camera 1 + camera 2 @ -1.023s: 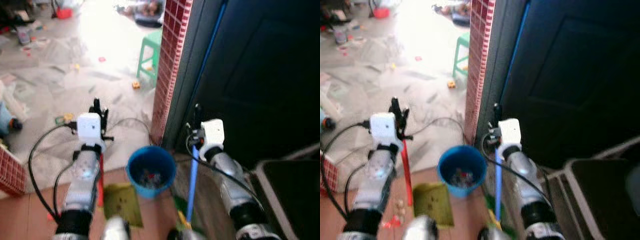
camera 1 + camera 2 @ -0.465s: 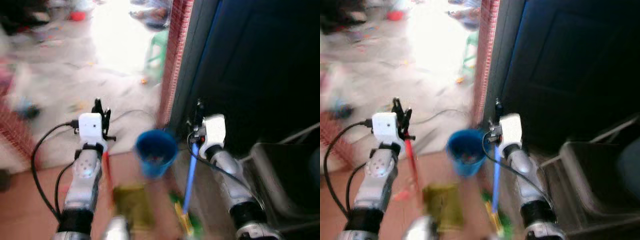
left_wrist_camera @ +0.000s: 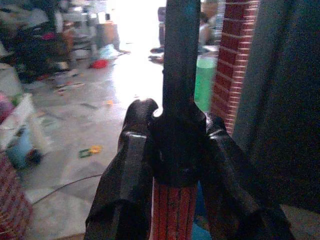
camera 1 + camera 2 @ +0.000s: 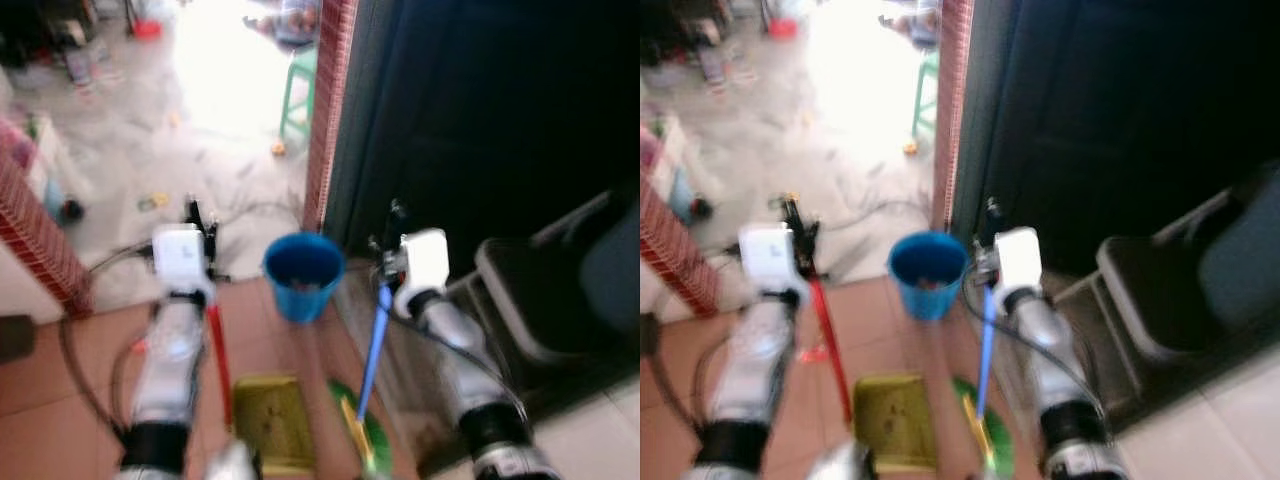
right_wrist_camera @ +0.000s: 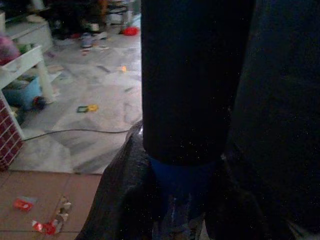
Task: Sweep floor
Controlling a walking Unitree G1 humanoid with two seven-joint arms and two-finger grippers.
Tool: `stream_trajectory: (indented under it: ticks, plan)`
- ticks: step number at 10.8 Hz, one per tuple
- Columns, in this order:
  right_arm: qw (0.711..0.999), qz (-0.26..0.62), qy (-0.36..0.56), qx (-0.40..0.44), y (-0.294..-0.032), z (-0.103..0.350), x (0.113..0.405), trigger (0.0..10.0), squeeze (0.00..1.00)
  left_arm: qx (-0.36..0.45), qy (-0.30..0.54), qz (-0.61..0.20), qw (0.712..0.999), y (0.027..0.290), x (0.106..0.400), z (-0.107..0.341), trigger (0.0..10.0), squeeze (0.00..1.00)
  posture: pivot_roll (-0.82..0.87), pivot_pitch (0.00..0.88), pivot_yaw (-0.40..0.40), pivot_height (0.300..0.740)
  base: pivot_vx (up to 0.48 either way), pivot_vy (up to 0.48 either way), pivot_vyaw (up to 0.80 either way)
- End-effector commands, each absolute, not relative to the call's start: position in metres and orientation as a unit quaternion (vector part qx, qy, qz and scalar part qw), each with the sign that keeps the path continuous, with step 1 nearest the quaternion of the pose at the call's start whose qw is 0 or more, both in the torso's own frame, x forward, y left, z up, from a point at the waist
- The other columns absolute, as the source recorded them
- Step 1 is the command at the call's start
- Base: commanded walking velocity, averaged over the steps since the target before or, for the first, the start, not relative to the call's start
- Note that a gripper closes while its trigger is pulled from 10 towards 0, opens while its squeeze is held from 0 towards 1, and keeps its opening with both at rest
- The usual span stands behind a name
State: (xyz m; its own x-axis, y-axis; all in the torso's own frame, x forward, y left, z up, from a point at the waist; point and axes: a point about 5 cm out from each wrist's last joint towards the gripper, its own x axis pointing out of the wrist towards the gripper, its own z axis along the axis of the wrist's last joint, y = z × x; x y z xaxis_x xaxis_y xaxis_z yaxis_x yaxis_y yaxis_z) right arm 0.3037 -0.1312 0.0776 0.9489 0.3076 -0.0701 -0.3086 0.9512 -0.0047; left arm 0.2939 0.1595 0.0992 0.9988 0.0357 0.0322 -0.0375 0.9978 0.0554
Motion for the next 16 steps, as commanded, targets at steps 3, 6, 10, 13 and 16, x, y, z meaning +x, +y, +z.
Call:
stream_trajectory:
  ticks: [3,6,10,13,16]
  plan:
    - [0.987,0.159,0.027,-0.01,-0.131,0.084,0.305,10.0,0.0,0.02,-0.067,0.017,0.997,0.158,0.299,0.128,10.0,0.0,0.01,0.0,-0.061,0.74,0.0,0.16,0.0]
    - [0.986,0.167,0.009,-0.012,-0.129,0.09,0.304,10.0,0.0,0.021,-0.067,0.021,0.997,0.157,0.3,0.132,10.0,0.0,0.01,0.0,-0.058,0.74,0.0,0.48,0.0]
    - [0.986,0.168,0.004,-0.011,-0.128,0.092,0.305,10.0,0.0,0.026,-0.072,0.016,0.997,0.154,0.299,0.136,10.0,0.0,0.01,0.0,-0.056,0.74,0.0,0.48,0.67]
    - [0.986,0.169,0.003,-0.01,-0.128,0.092,0.304,10.0,0.0,0.036,-0.085,0.021,0.995,0.154,0.298,0.14,10.0,0.0,0.01,0.0,-0.058,0.74,0.0,0.16,0.16]
    - [0.985,0.173,-0.011,-0.016,-0.127,0.097,0.305,10.0,0.0,0.065,-0.117,0.056,0.989,0.16,0.295,0.145,10.0,0.0,0.01,0.0,-0.058,0.74,0.0,0.0,0.0]
